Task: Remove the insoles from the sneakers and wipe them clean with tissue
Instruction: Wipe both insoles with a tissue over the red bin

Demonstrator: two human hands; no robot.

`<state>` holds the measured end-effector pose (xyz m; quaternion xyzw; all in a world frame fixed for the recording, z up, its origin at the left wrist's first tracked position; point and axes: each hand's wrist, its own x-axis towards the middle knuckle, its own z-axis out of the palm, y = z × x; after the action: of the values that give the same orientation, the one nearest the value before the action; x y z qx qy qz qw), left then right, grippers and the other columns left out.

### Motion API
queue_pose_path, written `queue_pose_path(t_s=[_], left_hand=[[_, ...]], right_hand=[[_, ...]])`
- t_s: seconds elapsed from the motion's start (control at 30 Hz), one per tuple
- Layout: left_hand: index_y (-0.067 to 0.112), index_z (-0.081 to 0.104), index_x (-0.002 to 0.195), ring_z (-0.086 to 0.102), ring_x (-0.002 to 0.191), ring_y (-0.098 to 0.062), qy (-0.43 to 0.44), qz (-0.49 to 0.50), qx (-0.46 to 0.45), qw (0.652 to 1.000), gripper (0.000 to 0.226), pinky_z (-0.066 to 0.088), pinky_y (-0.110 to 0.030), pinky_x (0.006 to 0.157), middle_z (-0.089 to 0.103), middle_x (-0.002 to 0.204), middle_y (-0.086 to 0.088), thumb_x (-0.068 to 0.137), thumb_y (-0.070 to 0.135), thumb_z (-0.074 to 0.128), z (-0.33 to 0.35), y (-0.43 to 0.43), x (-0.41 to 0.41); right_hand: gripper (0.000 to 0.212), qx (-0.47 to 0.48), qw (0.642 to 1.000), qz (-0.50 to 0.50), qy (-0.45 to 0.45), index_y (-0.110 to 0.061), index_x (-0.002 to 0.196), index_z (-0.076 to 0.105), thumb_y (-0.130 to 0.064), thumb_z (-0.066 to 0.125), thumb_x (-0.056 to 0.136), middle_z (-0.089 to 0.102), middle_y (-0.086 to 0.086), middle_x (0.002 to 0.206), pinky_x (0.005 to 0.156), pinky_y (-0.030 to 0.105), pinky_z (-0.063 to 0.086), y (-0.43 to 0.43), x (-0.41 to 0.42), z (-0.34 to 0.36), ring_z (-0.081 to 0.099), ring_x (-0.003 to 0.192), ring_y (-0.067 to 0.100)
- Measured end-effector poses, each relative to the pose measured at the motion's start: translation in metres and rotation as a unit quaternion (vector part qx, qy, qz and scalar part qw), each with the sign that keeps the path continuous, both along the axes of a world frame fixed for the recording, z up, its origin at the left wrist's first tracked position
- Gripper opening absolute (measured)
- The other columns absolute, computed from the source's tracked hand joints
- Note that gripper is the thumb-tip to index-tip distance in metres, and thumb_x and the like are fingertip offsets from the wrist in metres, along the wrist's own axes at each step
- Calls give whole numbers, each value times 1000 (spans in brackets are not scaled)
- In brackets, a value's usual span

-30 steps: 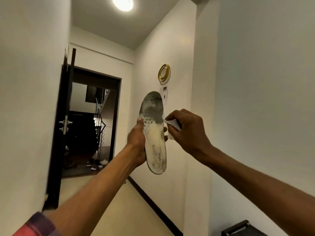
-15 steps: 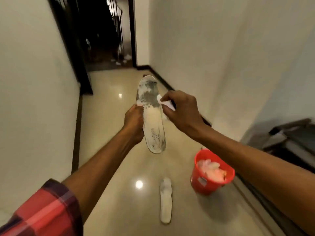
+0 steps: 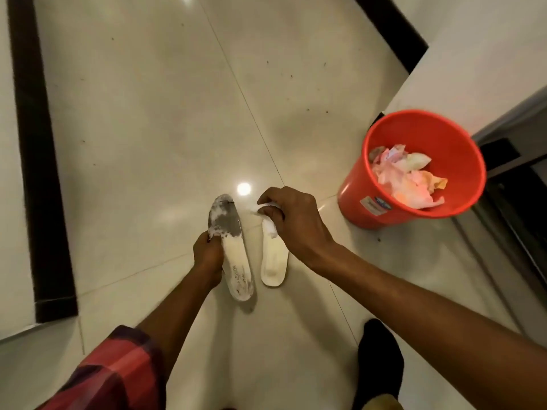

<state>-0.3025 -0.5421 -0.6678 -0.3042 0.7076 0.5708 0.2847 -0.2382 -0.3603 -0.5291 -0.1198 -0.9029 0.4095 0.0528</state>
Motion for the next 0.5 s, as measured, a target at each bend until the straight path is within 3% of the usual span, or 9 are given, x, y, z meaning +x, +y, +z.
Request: queue_pose_path(t_s=[0.07,0.17,0.3,0.33,0.4,0.5], left_hand=[[13,66,123,65,94,-26,8,-30,-24,999,32,53,-39,78,71,113,-10,101,33,55,-26,5,1],[13,58,135,62,110,-26,66,-85,-100,989,40,50,-38,91,65,125,-4,101,32,57,-43,12,2],[18,45,147,44,135,-32,171,-151,-225,947,63,41,-46,106,49,146,-7,91,34,69,-30,22,14],[22,48,145,47,133,-29,202,-171,-197,944,64,44,-47,107,51,146,-5,87,35,69,-24,25,16],[24,58,137,59,122,-20,223,-216,-44,950,56,51,-42,101,64,132,0,81,30,65,-5,31,18],[14,66,128,70,96,-16,108,-213,205,949,50,56,-34,79,72,107,-3,80,8,55,34,50,20]], right_hand=[[13,-32,999,-13,-40,-12,103,73,-13,67,91,67,6,96,78,22,50,2,11,-31,62,89,16],[26,-65,993,-39,-87,-20,111,69,-18,74,86,66,0,104,73,4,38,6,22,-63,59,95,12],[31,-97,988,-80,-92,-20,110,65,-14,78,83,66,-2,105,65,1,40,10,20,-78,60,92,9],[28,-98,987,-88,-89,-20,107,64,-13,77,84,67,-3,104,66,3,41,10,18,-78,60,91,9],[21,-102,987,-91,-88,-21,104,64,-12,73,87,67,-5,98,68,7,40,9,13,-73,60,88,5],[16,-112,987,-80,-78,-20,101,65,-8,68,90,65,-9,90,66,3,42,4,10,-58,60,82,-3]])
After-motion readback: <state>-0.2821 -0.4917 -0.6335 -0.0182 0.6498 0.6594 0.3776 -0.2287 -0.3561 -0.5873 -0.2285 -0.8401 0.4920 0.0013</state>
